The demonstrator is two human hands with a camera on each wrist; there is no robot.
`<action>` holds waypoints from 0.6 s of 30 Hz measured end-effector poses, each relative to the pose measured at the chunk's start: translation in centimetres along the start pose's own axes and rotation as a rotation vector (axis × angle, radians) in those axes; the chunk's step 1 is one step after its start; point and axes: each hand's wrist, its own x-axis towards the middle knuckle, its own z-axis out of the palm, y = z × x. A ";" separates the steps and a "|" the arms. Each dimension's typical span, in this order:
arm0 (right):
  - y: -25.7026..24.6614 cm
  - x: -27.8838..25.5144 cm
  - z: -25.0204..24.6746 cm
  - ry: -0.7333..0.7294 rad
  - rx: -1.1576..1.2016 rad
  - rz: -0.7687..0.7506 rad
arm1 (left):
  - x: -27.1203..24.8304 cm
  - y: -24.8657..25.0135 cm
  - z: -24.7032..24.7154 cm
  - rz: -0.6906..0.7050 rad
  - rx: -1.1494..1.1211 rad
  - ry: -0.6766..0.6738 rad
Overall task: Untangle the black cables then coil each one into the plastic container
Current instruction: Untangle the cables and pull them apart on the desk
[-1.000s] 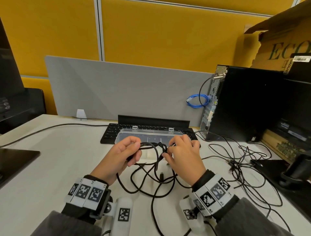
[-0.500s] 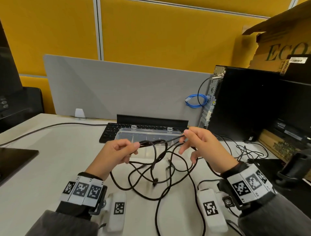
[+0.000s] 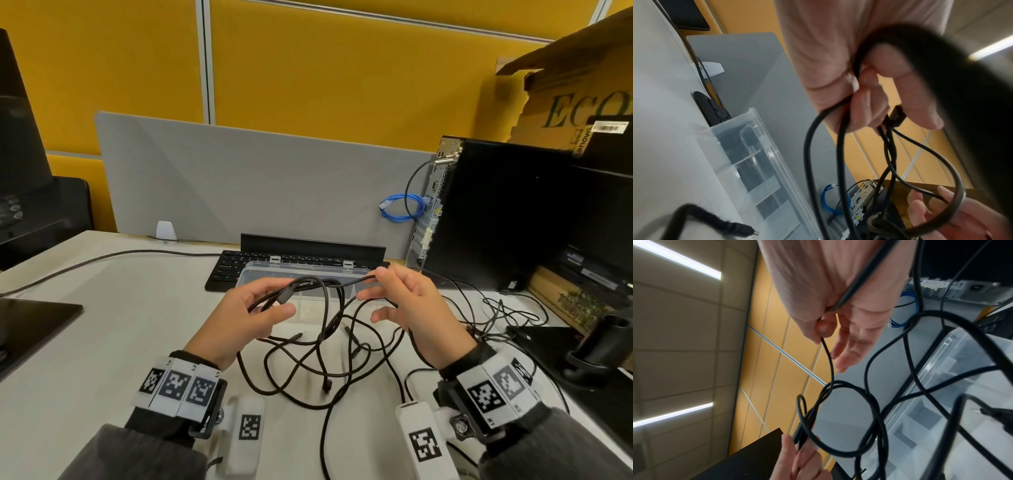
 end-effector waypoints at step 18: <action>0.8 -0.4 0.0 0.063 -0.017 -0.066 | 0.4 -0.5 -0.7 0.025 -0.262 -0.031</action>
